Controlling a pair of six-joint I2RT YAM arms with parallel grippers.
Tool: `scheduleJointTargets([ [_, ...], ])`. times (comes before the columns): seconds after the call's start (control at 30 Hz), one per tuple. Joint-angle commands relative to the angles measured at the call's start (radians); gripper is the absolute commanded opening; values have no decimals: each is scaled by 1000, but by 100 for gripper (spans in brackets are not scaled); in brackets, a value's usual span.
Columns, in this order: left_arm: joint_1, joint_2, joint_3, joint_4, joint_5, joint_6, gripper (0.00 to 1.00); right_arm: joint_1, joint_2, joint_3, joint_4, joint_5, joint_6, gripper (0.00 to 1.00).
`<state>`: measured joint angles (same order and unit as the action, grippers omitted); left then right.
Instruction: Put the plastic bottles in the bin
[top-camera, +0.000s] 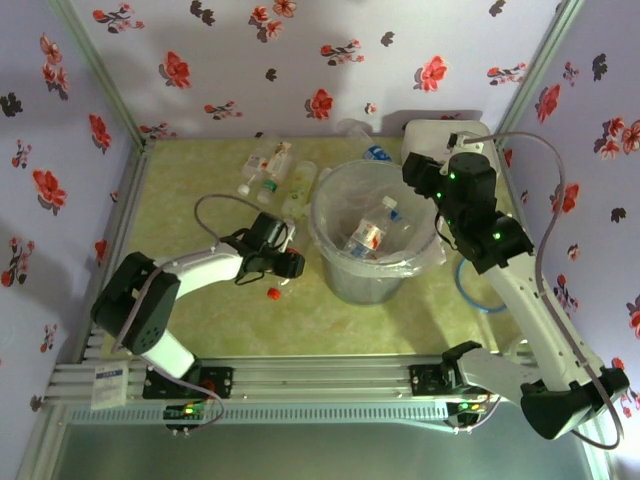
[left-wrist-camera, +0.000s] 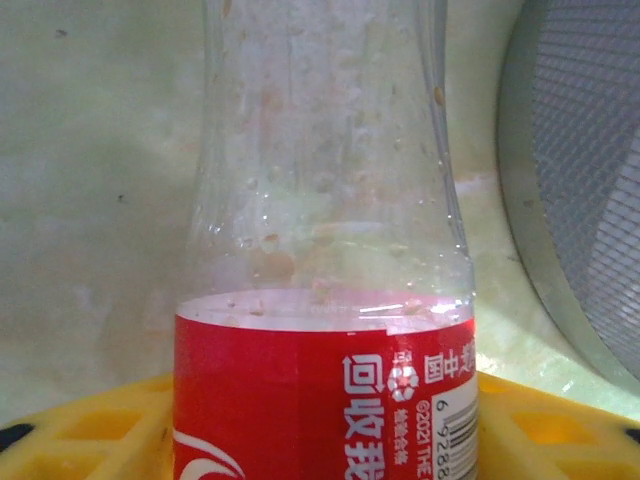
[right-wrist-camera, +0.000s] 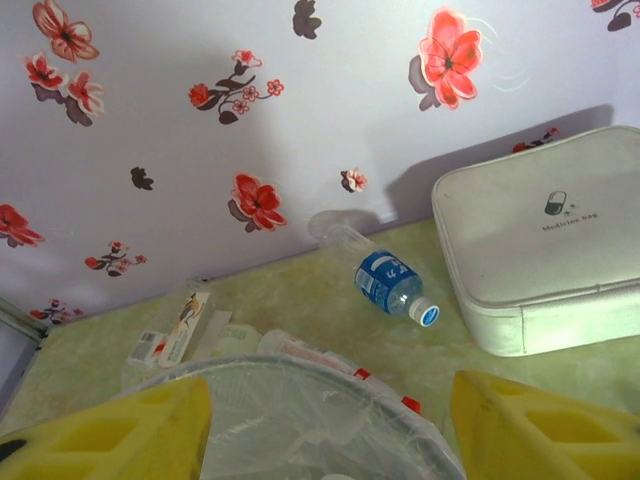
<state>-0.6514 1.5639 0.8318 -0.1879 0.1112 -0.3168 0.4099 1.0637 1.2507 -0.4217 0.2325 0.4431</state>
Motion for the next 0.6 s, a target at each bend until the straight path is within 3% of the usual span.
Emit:
scheduleJointTargets([
  [0.0, 9, -104, 38, -61, -21, 31, 56, -12, 0, 57, -36, -5, -32, 65],
  [0.17, 48, -237, 47, -143, -64, 51, 51, -17, 10, 79, -42, -48, -41, 66],
  [0.4, 181, -436, 83, -236, -88, 35, 40, -10, 135, 183, 13, -296, 23, 70],
  [0.47, 201, -477, 114, -235, -95, 52, 36, 15, 192, 216, 71, -377, 68, 72],
  [0.57, 211, -510, 153, -179, -87, 33, 31, 106, 297, 305, 92, -398, 50, 78],
])
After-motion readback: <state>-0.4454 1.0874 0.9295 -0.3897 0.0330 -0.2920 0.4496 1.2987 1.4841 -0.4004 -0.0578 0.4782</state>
